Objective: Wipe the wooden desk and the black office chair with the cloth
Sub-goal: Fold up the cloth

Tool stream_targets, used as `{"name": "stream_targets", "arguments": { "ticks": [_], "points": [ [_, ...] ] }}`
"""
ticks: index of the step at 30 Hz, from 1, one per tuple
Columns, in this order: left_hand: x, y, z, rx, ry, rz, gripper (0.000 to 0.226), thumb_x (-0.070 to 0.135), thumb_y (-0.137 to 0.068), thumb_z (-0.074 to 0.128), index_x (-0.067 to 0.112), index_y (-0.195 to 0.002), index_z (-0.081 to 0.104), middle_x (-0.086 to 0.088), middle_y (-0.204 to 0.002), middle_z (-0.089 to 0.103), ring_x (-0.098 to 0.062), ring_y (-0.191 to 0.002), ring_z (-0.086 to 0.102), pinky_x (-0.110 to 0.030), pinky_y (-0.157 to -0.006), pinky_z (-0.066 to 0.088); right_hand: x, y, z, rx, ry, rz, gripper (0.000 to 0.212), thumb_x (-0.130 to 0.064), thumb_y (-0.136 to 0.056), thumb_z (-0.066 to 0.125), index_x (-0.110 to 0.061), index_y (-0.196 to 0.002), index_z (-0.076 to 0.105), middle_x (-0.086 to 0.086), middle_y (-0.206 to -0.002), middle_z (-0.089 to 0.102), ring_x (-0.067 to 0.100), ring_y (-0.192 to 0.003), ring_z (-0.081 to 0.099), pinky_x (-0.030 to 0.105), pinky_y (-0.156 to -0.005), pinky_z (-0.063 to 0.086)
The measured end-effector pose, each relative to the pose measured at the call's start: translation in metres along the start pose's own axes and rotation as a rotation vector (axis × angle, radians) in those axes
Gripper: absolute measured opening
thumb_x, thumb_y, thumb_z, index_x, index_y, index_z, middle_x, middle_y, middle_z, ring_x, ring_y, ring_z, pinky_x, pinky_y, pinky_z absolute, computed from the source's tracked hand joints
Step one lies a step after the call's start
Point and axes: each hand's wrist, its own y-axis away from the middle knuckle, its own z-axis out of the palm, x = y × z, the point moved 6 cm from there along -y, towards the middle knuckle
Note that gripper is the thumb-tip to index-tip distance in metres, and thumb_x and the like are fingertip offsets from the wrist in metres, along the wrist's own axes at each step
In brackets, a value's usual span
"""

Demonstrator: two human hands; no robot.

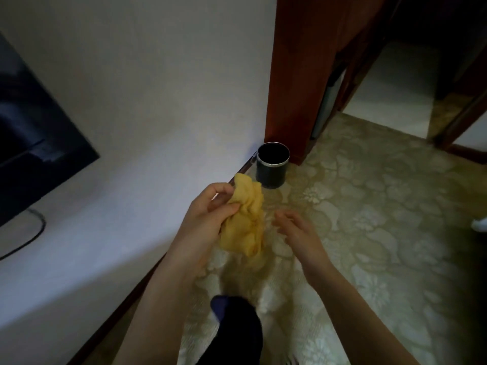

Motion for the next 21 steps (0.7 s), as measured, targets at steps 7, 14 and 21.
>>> {"name": "stream_targets", "arguments": {
  "ticks": [7, 14, 21],
  "points": [
    [0.046, -0.175, 0.062, -0.127, -0.128, 0.125, 0.024, 0.002, -0.091, 0.055, 0.025, -0.091, 0.060, -0.003, -0.103, 0.071, -0.019, -0.092, 0.066, -0.031, -0.079, 0.053, -0.049, -0.140, -0.009, -0.231, -0.206, 0.241, 0.050, -0.054, -0.092, 0.043, -0.011, -0.107, 0.065, 0.007, -0.089, 0.073, 0.021, -0.081, 0.070, 0.038, -0.079, 0.055],
    [0.144, -0.354, 0.134, -0.316, -0.176, 0.237, 0.021, 0.000, -0.092, 0.053, 0.021, -0.092, 0.056, 0.016, -0.095, 0.067, 0.005, -0.085, 0.064, -0.013, -0.072, 0.051, -0.172, -0.307, -0.047, -0.154, -0.739, 0.247, 0.034, -0.031, -0.089, 0.056, -0.008, -0.113, 0.063, 0.008, -0.084, 0.070, 0.020, -0.071, 0.069, 0.032, -0.056, 0.055],
    [0.209, -0.494, 0.193, -0.271, -0.166, 0.309, 0.029, -0.008, -0.089, 0.048, 0.020, -0.088, 0.056, 0.006, -0.097, 0.068, -0.005, -0.087, 0.064, -0.023, -0.074, 0.052, -0.254, -0.454, -0.105, -0.136, -0.944, 0.226, 0.050, -0.018, -0.079, 0.062, -0.006, -0.127, 0.055, 0.019, -0.115, 0.066, 0.035, -0.097, 0.067, 0.046, -0.071, 0.057]
  ]
}}
